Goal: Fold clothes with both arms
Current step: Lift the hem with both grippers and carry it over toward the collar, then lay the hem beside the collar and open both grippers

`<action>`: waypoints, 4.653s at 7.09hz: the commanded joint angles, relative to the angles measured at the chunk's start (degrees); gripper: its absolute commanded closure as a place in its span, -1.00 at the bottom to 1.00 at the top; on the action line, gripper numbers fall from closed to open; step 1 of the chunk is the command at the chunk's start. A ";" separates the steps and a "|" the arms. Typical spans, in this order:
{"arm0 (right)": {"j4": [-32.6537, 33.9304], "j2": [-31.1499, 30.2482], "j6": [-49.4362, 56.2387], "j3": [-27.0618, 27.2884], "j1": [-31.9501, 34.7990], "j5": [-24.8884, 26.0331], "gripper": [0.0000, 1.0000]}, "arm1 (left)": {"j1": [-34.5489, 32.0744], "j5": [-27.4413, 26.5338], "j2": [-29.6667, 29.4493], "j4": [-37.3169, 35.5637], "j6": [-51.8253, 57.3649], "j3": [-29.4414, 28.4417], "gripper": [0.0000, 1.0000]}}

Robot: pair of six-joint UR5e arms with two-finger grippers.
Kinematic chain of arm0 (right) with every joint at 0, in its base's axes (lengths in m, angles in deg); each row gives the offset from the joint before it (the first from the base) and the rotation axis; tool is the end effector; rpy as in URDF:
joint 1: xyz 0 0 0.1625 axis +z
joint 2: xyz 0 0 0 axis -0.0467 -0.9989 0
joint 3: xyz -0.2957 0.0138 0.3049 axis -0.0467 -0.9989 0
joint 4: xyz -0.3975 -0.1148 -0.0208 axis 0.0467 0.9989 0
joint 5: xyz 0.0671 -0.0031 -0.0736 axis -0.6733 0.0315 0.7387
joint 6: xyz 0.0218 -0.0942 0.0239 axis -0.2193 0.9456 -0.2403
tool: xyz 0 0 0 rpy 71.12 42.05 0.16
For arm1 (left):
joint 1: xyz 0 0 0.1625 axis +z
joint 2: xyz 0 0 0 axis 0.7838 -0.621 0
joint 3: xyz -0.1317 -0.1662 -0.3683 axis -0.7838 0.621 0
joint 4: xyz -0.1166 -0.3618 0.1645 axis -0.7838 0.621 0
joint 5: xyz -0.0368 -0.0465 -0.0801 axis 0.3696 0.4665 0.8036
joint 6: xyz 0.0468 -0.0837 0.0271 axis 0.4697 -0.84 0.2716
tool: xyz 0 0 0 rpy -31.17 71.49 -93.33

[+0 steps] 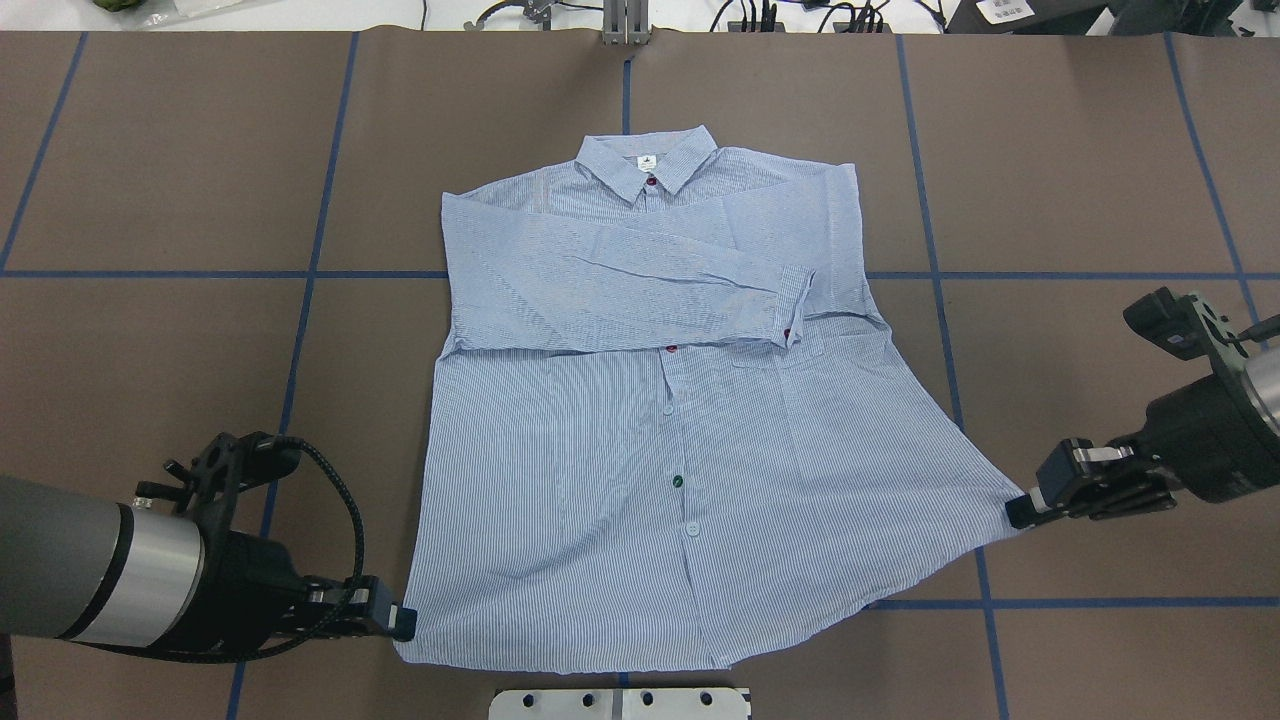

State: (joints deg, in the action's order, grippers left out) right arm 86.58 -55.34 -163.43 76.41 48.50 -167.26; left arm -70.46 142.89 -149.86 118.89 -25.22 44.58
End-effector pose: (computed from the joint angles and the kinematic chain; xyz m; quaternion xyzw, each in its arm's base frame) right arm -0.2186 -0.2971 0.3492 -0.1176 -0.6143 -0.0259 0.7798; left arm 0.3571 -0.2171 0.2571 -0.0754 0.6442 0.0075 0.7611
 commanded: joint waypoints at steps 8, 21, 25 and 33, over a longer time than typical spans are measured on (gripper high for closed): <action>-14.36 1.40 -0.38 -10.04 1.80 -12.79 1.00 | -2.49 12.23 -0.21 -0.18 -0.18 0.73 1.00; -13.32 37.71 3.23 -51.45 13.78 -0.85 1.00 | -26.85 12.50 -21.93 0.08 11.94 -32.06 1.00; -11.31 40.45 3.58 -55.07 12.37 2.49 1.00 | -29.76 12.50 -24.90 0.43 17.40 -41.19 1.00; 0.27 45.26 4.81 -57.08 10.70 8.66 -1.00 | -30.54 11.71 -29.57 1.49 17.40 -50.00 -0.98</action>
State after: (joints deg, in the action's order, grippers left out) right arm 83.34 -12.00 -158.70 20.36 59.20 -159.06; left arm -100.51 154.71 -179.25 120.36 -7.93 -4.67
